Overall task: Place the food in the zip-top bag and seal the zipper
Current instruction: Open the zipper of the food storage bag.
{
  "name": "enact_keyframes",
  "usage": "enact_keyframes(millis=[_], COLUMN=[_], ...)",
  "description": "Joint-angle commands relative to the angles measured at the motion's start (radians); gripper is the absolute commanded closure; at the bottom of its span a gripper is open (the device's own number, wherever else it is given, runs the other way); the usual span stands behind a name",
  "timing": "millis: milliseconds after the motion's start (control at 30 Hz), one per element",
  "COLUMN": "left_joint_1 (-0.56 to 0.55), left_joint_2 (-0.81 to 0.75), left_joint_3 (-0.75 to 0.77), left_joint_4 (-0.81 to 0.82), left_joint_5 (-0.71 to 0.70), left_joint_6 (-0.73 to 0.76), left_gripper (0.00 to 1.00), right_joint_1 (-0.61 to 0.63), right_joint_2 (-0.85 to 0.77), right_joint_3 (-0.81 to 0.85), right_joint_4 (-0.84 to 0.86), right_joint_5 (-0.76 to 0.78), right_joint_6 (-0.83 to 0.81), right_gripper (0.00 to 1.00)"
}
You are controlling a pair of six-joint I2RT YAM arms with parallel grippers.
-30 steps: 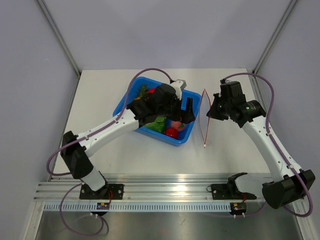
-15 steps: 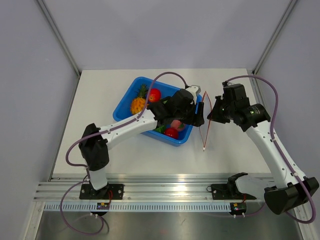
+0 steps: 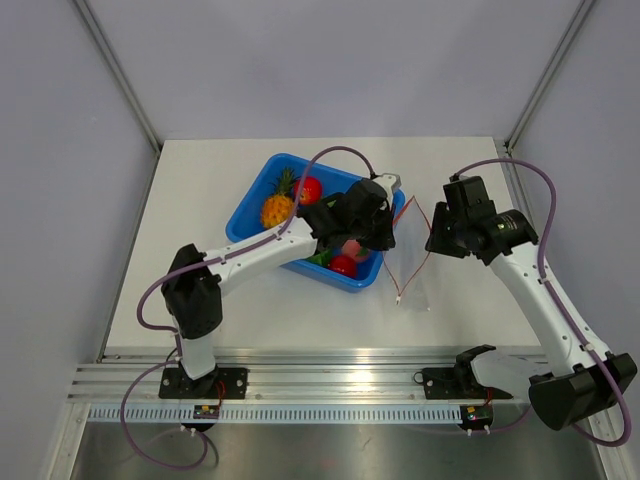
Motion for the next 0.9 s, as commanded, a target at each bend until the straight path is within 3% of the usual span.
enact_keyframes(millis=[0,67,133,467,567,667,700,733,867], left_joint_1=[0.030,0.035,0.035,0.036,0.036,0.036,0.036,0.039,0.053], left_joint_2=[-0.013,-0.013,-0.011,0.001,-0.004,-0.007,-0.005,-0.004,-0.002], left_joint_3=[0.048,0.048,0.052,0.043,0.041,0.049,0.054,0.058,0.086], left_joint_4=[0.019,0.027,0.030,0.047,0.047,0.039,0.036,0.018,-0.031], left_joint_5=[0.108,0.118,0.119,0.124,0.104,0.089,0.089,0.089,0.118], left_joint_6=[-0.046,-0.066,-0.073,-0.116,-0.121,-0.116,-0.113,-0.103,-0.050], left_gripper=[1.00,1.00,1.00,1.00,1.00,1.00,1.00,1.00,1.00], right_joint_1=[0.008,0.007,0.008,0.014,0.020,0.025,0.027,0.025,0.019], right_joint_2=[0.007,0.015,0.009,-0.011,-0.008,-0.027,-0.033,-0.034,-0.016], right_joint_3=[0.027,0.023,0.004,-0.046,-0.074,-0.106,-0.109,-0.112,-0.083], right_joint_4=[0.002,0.007,0.016,0.085,0.099,0.109,0.108,0.094,0.010], right_joint_5=[0.018,-0.004,-0.037,-0.166,-0.171,-0.166,-0.136,-0.096,0.256], right_joint_6=[-0.013,-0.008,-0.001,0.046,0.052,0.050,0.040,0.008,-0.053], right_gripper=[0.55,0.45,0.43,0.43,0.54,0.90,0.96,1.00,1.00])
